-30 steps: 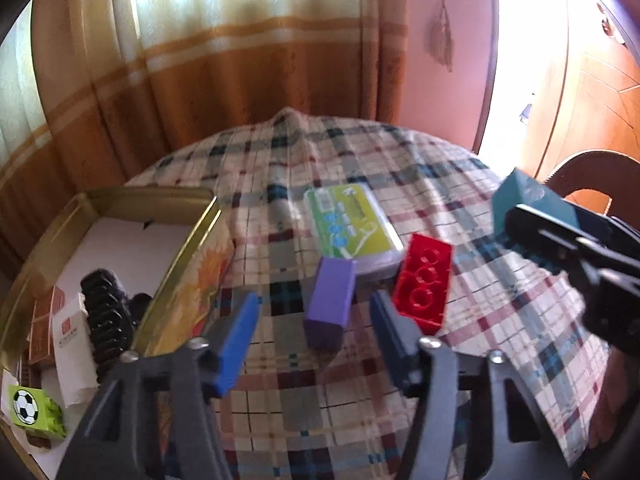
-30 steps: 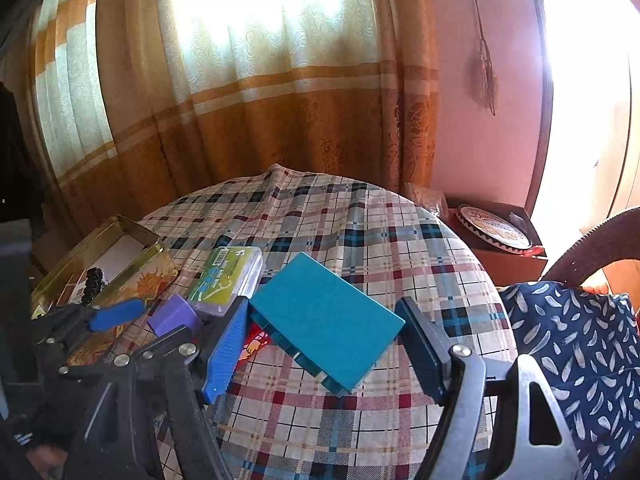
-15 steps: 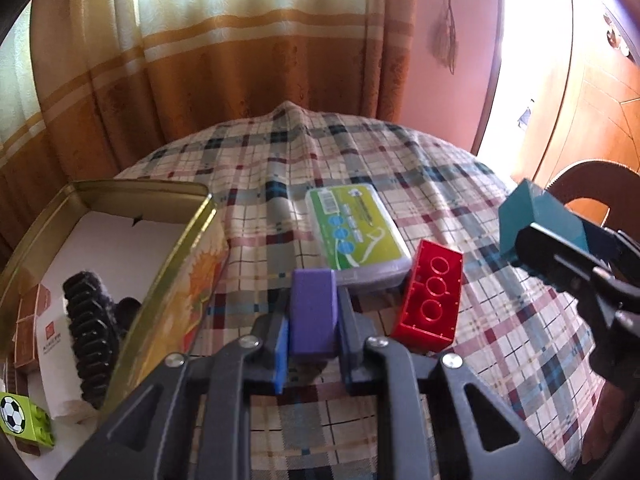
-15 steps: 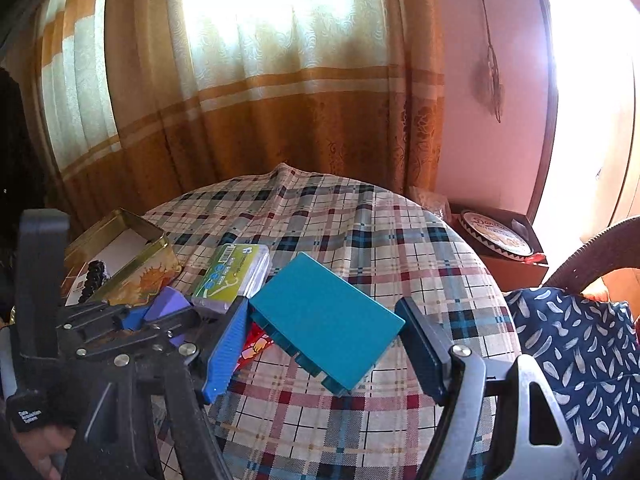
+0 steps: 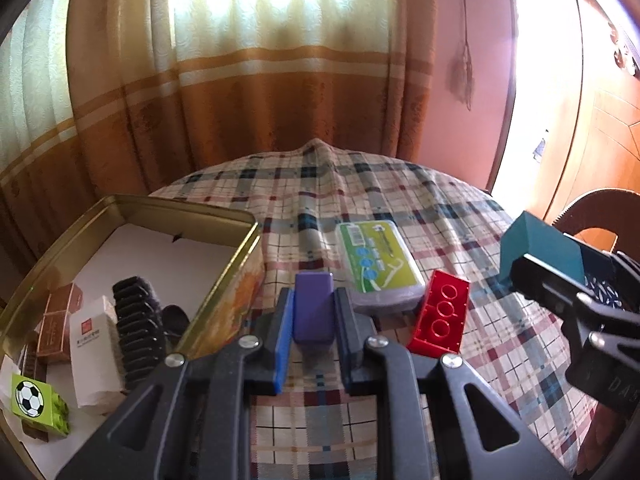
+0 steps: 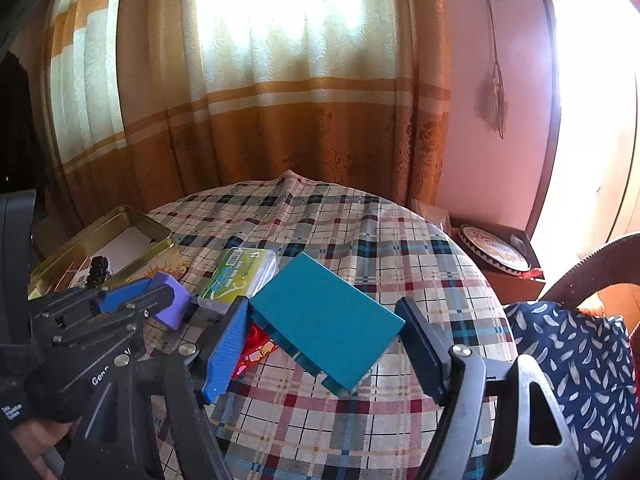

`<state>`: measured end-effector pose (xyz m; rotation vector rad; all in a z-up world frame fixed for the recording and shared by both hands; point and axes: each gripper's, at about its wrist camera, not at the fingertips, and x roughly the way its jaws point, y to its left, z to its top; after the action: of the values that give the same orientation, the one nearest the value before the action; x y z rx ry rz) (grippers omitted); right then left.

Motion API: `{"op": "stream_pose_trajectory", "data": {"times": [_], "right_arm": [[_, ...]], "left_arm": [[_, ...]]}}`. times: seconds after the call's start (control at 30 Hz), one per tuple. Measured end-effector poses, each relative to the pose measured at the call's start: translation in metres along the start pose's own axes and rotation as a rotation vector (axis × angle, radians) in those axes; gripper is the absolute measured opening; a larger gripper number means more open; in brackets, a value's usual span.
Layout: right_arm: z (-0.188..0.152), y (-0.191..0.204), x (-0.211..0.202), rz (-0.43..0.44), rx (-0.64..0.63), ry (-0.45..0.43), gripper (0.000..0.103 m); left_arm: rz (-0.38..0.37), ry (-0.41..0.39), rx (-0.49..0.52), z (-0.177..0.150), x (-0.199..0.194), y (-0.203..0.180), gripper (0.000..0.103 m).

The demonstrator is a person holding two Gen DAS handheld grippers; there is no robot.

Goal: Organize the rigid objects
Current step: 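Grasp the purple block with the left tool while the right tool holds the teal block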

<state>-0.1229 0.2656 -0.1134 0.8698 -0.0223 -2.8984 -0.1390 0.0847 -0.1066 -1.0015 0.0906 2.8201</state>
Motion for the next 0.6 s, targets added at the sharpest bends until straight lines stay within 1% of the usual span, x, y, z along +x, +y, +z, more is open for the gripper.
{"op": "stream_pose_trajectory", "data": {"times": [0.1, 0.27, 0.6], "right_arm": [[0.0, 0.0, -0.001, 0.0, 0.003, -0.006, 0.075], [0.0, 0.002, -0.005, 0.005, -0.006, -0.027, 0.075], [-0.001, 0.006, -0.009, 0.01, -0.022, -0.052, 0.075]], "left_arm": [[0.008, -0.017, 0.001, 0.0, -0.003, 0.0, 0.018], [0.04, -0.068, -0.005, -0.001, -0.014, 0.003, 0.018], [0.079, -0.131, 0.002, -0.001, -0.026, 0.006, 0.018]]}}
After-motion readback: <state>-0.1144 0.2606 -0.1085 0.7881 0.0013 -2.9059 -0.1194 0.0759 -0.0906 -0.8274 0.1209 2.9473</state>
